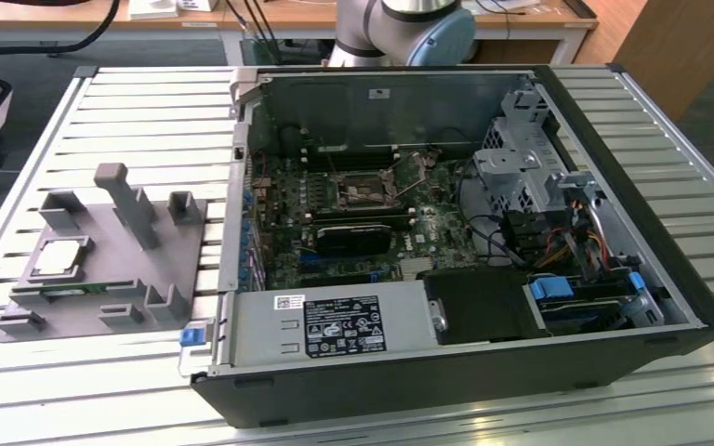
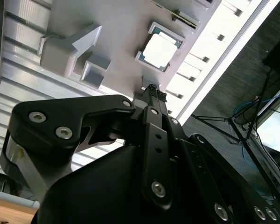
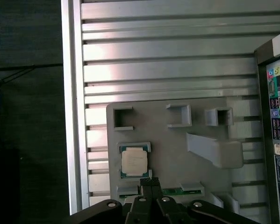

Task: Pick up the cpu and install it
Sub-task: 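Pick up the cpu and move it towards the insertion slot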

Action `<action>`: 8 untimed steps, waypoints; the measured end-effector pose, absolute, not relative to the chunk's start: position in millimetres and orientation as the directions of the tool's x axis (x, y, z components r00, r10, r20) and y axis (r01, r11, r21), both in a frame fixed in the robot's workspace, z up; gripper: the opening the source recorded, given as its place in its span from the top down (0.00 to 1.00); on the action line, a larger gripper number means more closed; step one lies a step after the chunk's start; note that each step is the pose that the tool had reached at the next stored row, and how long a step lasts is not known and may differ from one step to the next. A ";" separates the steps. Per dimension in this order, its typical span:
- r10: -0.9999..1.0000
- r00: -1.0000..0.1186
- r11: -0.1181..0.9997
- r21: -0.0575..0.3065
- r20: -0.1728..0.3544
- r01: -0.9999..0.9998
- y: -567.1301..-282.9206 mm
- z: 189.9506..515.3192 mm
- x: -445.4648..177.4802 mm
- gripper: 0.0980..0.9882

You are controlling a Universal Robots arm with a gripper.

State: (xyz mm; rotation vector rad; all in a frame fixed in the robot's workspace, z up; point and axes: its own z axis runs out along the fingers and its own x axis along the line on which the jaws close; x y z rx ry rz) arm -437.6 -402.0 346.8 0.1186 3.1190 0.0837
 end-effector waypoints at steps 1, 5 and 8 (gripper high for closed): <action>0.076 -0.997 0.996 0.054 -0.016 0.075 -402.6 346.0 -437.7 0.99; 0.077 -0.997 0.996 0.054 -0.014 0.076 -404.3 343.6 -437.7 0.99; 0.076 -0.997 0.996 0.054 -0.013 0.076 -405.1 342.3 -437.7 0.99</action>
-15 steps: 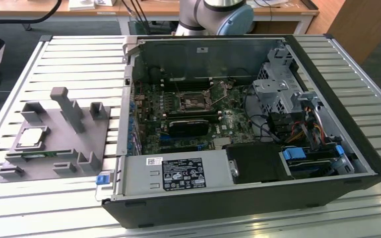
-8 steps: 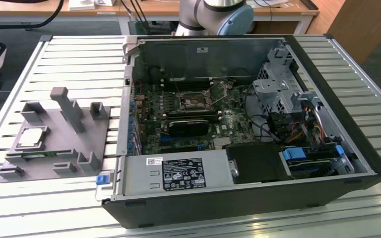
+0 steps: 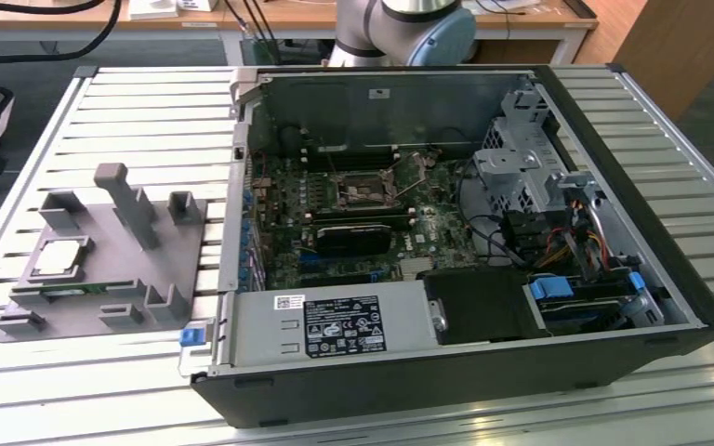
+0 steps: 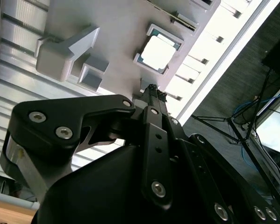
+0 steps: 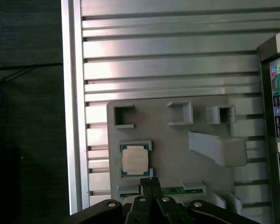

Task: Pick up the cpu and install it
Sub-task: 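Pick up the cpu and move it towards the insertion slot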

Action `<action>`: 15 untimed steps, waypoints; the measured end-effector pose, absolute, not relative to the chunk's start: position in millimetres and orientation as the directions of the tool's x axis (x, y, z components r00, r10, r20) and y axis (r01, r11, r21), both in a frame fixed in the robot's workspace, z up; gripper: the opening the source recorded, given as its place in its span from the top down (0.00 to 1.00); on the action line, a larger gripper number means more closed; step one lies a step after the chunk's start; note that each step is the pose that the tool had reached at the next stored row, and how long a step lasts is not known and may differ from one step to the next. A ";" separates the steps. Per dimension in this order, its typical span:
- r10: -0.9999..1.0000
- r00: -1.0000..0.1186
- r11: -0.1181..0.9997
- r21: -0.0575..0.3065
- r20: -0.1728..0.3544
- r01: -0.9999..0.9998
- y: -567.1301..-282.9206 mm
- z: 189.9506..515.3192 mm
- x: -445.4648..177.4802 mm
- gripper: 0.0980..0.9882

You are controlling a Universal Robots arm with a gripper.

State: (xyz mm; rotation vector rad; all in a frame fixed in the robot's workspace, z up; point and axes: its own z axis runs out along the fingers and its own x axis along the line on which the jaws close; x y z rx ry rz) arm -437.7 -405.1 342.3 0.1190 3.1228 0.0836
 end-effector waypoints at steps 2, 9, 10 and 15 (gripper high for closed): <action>0.076 -0.997 0.996 0.054 -0.013 0.076 -405.6 341.5 -437.7 0.99; 0.076 -0.997 0.996 0.054 -0.013 0.076 -408.0 337.7 -437.6 0.99; 0.076 -0.997 0.996 0.054 -0.013 0.076 -408.6 337.0 -437.7 0.99; 0.076 -0.997 0.996 0.054 -0.012 0.076 -411.4 332.7 -437.6 0.84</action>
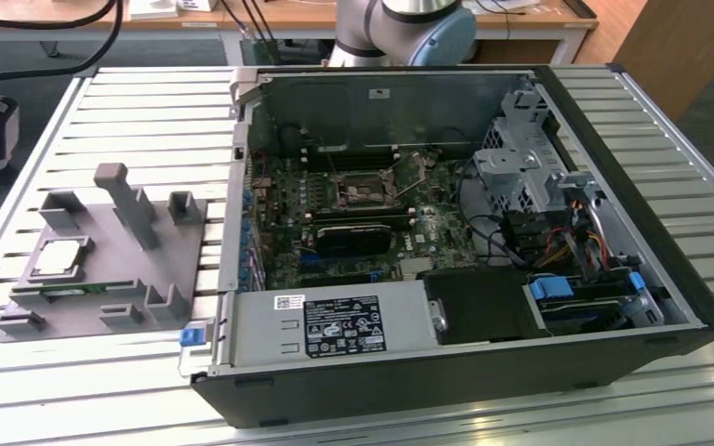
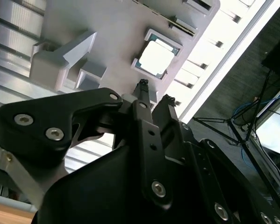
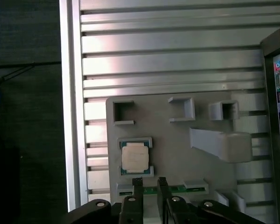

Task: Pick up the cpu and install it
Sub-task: 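Pick up the cpu and move it towards the insertion slot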

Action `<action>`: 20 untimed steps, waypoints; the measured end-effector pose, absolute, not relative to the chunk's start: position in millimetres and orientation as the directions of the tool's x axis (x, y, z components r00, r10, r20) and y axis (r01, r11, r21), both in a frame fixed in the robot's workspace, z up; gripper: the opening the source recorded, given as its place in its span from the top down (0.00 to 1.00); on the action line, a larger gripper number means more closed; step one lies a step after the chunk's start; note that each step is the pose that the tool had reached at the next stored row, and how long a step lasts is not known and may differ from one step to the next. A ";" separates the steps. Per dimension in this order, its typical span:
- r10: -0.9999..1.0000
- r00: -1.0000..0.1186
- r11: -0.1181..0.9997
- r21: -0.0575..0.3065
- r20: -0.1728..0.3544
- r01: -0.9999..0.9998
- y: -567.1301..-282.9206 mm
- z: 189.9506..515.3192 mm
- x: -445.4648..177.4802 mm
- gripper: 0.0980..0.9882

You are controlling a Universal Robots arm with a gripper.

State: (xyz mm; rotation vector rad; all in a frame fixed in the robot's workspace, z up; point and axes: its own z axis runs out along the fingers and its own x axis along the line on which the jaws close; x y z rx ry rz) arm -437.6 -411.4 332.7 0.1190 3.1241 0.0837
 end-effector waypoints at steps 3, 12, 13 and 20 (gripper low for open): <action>0.076 -0.997 0.996 0.054 -0.011 0.076 -412.7 330.0 -437.6 0.71; 0.076 -0.997 0.996 0.054 -0.009 0.076 -413.5 321.3 -437.7 0.32; 0.076 -0.997 0.996 0.054 -0.009 0.076 -413.6 320.3 -437.7 0.32; 0.076 -0.997 0.996 0.054 -0.008 0.076 -414.1 313.4 -437.6 0.32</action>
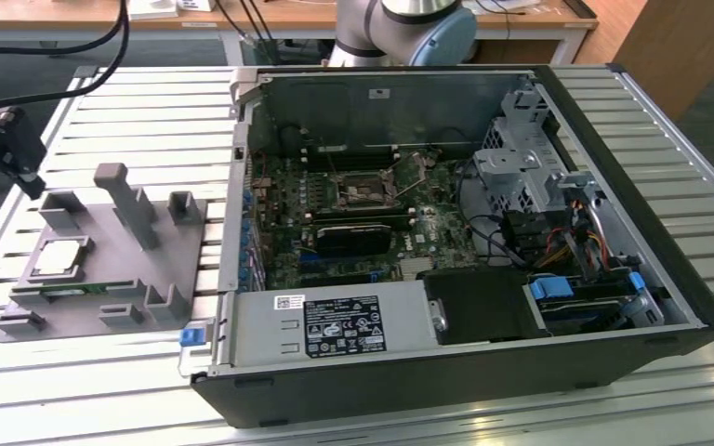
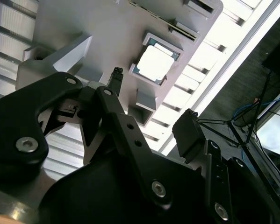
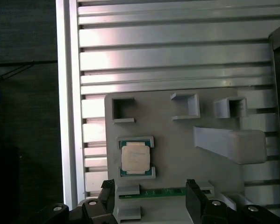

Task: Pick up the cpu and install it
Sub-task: 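Pick up the cpu and move it towards the insertion slot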

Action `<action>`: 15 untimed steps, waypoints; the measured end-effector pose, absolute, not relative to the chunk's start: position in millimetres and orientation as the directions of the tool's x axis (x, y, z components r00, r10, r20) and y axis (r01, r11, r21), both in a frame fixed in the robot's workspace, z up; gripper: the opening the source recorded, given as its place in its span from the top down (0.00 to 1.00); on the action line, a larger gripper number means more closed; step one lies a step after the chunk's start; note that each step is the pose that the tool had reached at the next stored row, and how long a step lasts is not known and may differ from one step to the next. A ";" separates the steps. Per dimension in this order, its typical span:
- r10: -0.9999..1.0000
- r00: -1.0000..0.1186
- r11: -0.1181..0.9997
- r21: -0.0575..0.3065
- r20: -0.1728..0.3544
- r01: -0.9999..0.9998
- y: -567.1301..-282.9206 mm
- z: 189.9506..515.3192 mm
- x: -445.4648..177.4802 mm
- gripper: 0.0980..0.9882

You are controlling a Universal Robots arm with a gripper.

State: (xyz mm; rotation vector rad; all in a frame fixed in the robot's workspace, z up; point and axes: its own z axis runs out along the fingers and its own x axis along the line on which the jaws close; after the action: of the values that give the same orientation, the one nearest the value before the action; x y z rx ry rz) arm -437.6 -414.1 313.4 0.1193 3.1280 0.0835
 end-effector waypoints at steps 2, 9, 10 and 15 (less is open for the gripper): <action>0.076 -0.997 0.996 0.054 -0.008 0.076 -414.4 311.5 -437.6 0.32; 0.076 -0.997 0.996 0.054 -0.008 0.076 -415.8 306.2 -437.7 0.32; 0.076 -0.997 0.996 0.054 -0.008 0.076 -416.2 305.6 -437.6 0.32; 0.076 -0.997 0.996 0.054 -0.007 0.076 -418.1 302.5 -437.7 0.17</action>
State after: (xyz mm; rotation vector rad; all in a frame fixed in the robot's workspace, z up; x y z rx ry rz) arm -437.7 -418.1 302.5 0.1195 3.1288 0.0835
